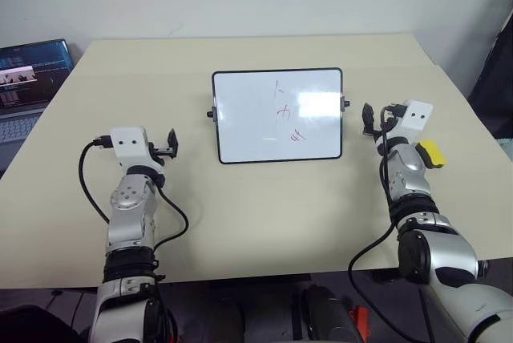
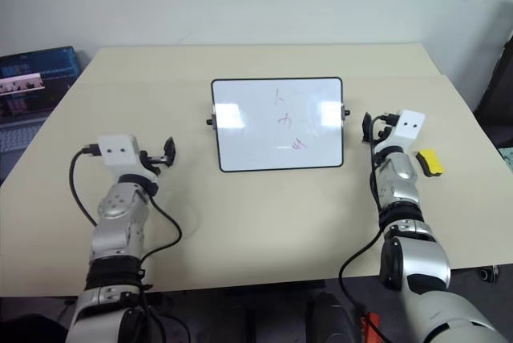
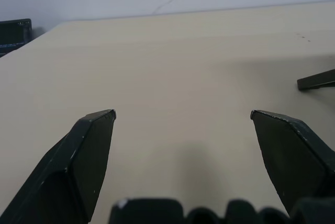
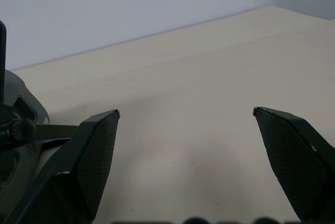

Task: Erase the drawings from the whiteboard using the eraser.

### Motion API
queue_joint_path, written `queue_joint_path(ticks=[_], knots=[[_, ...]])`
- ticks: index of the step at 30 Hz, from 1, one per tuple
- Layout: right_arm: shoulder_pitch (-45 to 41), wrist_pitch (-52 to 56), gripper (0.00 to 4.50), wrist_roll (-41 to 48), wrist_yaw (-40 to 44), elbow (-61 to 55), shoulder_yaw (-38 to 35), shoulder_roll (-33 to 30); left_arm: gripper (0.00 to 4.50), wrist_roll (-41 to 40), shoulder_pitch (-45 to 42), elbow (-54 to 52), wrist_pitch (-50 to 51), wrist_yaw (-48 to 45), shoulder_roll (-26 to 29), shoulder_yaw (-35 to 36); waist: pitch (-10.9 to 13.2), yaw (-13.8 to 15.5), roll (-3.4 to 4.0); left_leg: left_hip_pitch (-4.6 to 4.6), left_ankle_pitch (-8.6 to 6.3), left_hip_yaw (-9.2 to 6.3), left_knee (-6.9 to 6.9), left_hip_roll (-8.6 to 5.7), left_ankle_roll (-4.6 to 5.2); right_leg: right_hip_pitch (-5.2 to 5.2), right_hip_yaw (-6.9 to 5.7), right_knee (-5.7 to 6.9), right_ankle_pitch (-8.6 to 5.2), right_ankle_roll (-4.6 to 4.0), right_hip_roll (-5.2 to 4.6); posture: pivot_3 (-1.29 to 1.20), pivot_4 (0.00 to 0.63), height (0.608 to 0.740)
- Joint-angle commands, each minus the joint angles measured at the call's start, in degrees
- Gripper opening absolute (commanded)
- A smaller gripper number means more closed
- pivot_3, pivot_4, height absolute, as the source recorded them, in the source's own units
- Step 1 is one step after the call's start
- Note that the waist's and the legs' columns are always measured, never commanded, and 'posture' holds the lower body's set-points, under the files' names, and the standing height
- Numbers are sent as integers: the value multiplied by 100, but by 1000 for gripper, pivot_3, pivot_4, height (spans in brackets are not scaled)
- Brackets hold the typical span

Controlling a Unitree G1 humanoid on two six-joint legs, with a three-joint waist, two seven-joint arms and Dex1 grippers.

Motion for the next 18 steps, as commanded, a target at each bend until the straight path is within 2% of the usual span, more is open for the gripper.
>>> queue_joint_path(ticks=[1, 12, 18], knots=[[-130, -79, 4485, -31, 11, -178, 6, -86, 4500, -5, -86, -109, -106, 2, 54, 19, 0, 0, 0, 0, 0, 0, 0, 0, 0, 0, 0, 0, 0, 0, 0, 0, 150, 740], [-176, -94, 4485, 4, -13, -159, -28, -76, 4500, -119, 5, -397, 38, -109, 49, 20, 0, 0, 0, 0, 0, 0, 0, 0, 0, 0, 0, 0, 0, 0, 0, 0, 150, 740], [19, 107, 4485, -16, -58, -528, -29, -288, 4500, -146, -93, -415, 139, -254, 113, -8, 0, 0, 0, -1, 0, 0, 0, 0, 0, 0, 0, 0, 0, 0, 0, 0, 150, 740]])
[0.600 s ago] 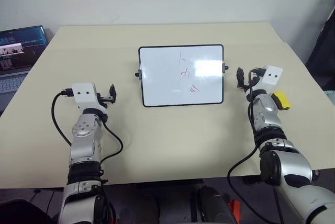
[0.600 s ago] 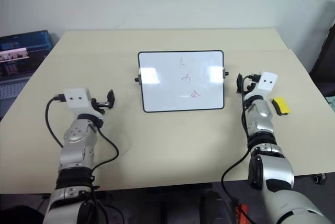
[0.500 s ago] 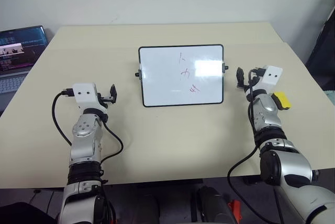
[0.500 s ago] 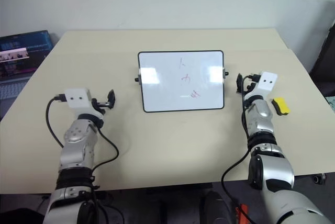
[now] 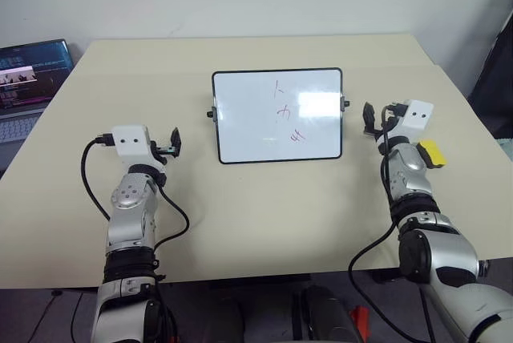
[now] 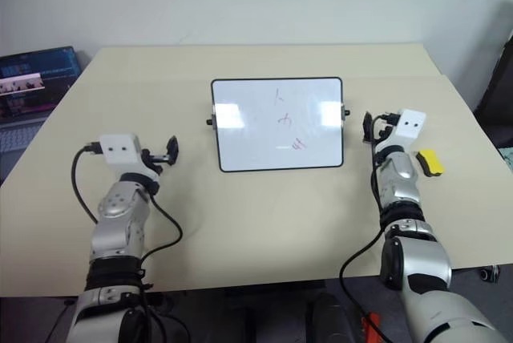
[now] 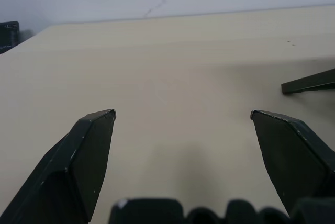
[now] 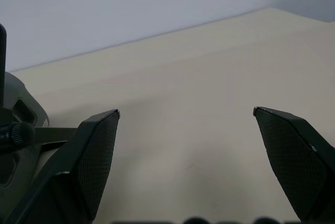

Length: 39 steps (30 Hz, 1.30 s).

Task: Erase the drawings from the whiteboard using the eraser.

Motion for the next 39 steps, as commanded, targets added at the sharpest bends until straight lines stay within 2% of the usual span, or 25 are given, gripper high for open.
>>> queue_joint_path(ticks=[1, 9, 16, 21, 26, 31, 35, 39], knots=[[110, 213, 4485, 20, -21, -709, -18, -198, 4500, -114, -67, -369, 59, -141, 125, 27, 0, 1, 0, 0, 0, 0, 0, 0, 0, 0, 0, 0, 0, 0, 0, 0, 150, 740], [422, 689, 4485, 69, 180, -1335, -22, -364, 4500, -277, 116, -1136, 638, -494, 140, -110, 0, -4, 0, 1, 0, -4, 0, 0, 0, 2, -3, 0, 0, 0, 0, 0, 150, 740], [593, 1437, 4485, 285, 746, -1906, -38, -621, 4500, -1083, 35, -1663, 1571, -1213, 545, 148, 0, -13, 0, 0, 0, -4, 2, 0, 0, 2, -3, 1, -1, 1, 0, 0, 150, 740], [782, 1638, 4485, 367, 671, -2224, -100, -610, 4500, -775, -47, -1236, 1337, -1110, 580, -10, 0, -8, 0, 2, 0, -4, 2, 0, 0, 6, -4, 0, -1, 0, 0, 0, 150, 740], [1049, 1577, 4485, 276, 485, -2369, 36, -153, 4500, -426, 6, -654, 787, -715, 130, -192, 0, -12, 0, 5, 0, -4, 4, 0, 0, 8, -3, 0, 0, 1, 1, 0, 150, 740], [1113, 1630, 4485, 285, 448, -2488, 29, -115, 4500, -319, 11, -443, 575, -665, 31, -236, 0, -4, 0, 2, 0, -5, 4, 0, 0, 7, -4, 0, 0, 0, 0, 0, 150, 740], [1076, 1810, 4485, 310, 545, -2601, 44, -308, 4500, -503, -17, -665, 780, -965, 213, -215, 0, 3, 0, 2, 0, -7, 4, 0, 0, 7, -6, -1, 0, 1, 0, 0, 150, 740], [905, 2200, 4485, 282, 655, -2715, 51, -746, 4500, -1087, -70, -1234, 1527, -1967, 684, -350, 0, -1, 0, 1, 0, -7, 4, 0, 0, 7, -7, 0, 0, 1, 1, 0, 150, 740]])
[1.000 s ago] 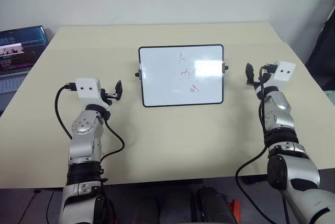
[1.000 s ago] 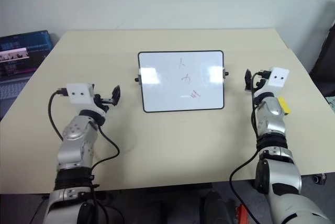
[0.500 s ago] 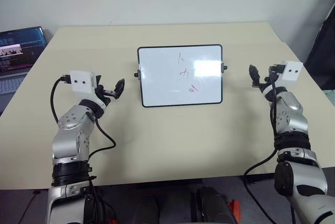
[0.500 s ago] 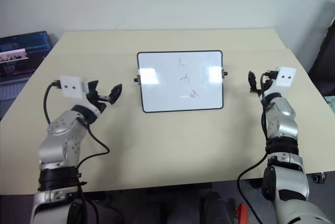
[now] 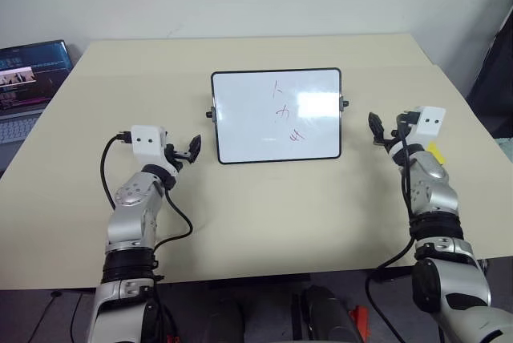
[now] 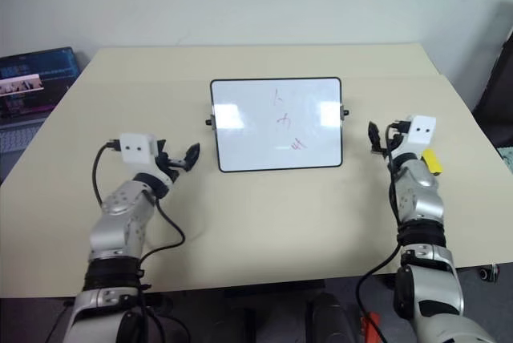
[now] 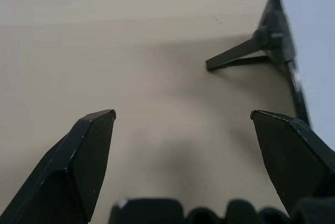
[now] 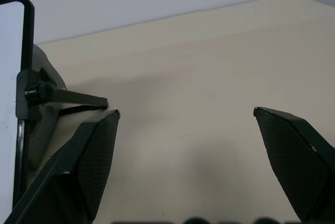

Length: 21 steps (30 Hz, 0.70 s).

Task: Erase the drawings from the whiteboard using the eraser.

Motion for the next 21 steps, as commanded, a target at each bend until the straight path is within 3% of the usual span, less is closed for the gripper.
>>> queue_joint_path(ticks=[1, 9, 13, 21], knots=[[-257, 331, 4485, 16, 113, -342, -68, -449, 4500, -518, -134, -788, 603, -899, 460, -131, 0, -1, 0, -1, 0, 0, 0, 0, 0, 0, 0, -1, 0, 0, 0, 0, 150, 740], [-123, 1805, 4485, -21, 319, -866, 35, -1405, 4500, -1074, -656, -1355, 1596, -2189, 741, -917, 0, 13, 0, -3, 0, -1, 1, -2, 1, 3, -1, -6, -1, 1, 0, 0, 150, 740], [244, 2638, 4485, 73, 696, -1336, 1, -1975, 4500, -1060, -1146, -1120, 1640, -2728, 464, -1534, 0, 19, -1, -5, 0, -2, 0, -2, 1, 3, -1, -10, -2, 2, 1, 0, 150, 740], [1003, 3236, 4485, -11, 1074, -1806, -58, -2620, 4500, -623, -1586, -381, 1202, -3104, -142, -2253, 0, -19, 0, 0, -2, -1, 0, -3, 4, 7, 6, -17, -2, 2, 4, 0, 150, 740]])
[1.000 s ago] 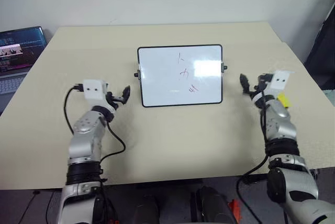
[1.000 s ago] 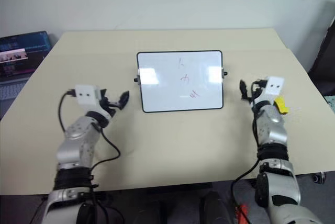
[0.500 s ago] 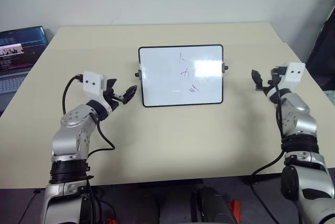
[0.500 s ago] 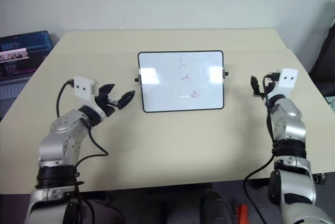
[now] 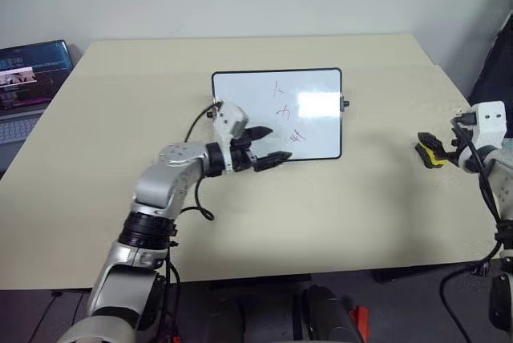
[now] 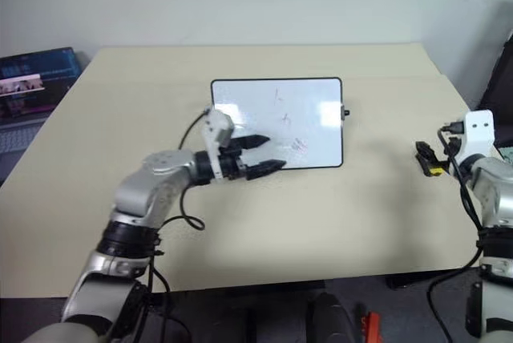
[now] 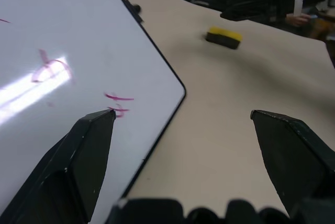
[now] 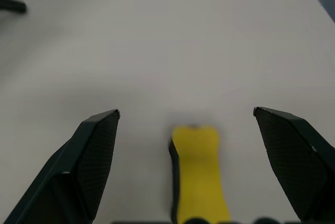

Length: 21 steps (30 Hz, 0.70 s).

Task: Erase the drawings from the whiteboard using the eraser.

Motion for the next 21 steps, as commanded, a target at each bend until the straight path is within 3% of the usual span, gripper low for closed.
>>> queue_joint_path(ticks=[1, 12, 21], knots=[[214, 157, 4485, -17, 119, -354, -225, -353, 4500, 180, -287, 151, -309, -149, -227, -195, 0, 10, 0, 1, 0, 0, 1, 0, 0, 0, 0, 1, 0, 0, 0, 0, 150, 740], [452, 388, 4485, -6, 204, -248, -475, -655, 4500, 728, -450, 695, -769, -195, -894, -622, 0, 37, 0, -5, 0, 2, 5, -6, 1, 9, 19, -24, 0, 27, 4, 0, 150, 740], [16, 375, 4485, -43, 369, 593, -353, -665, 4500, 924, -528, 957, -926, -243, -1174, -639, 0, 40, 1, -9, -1, 1, 6, -15, 3, 20, 37, -47, 12, 27, 5, 0, 150, 740]])
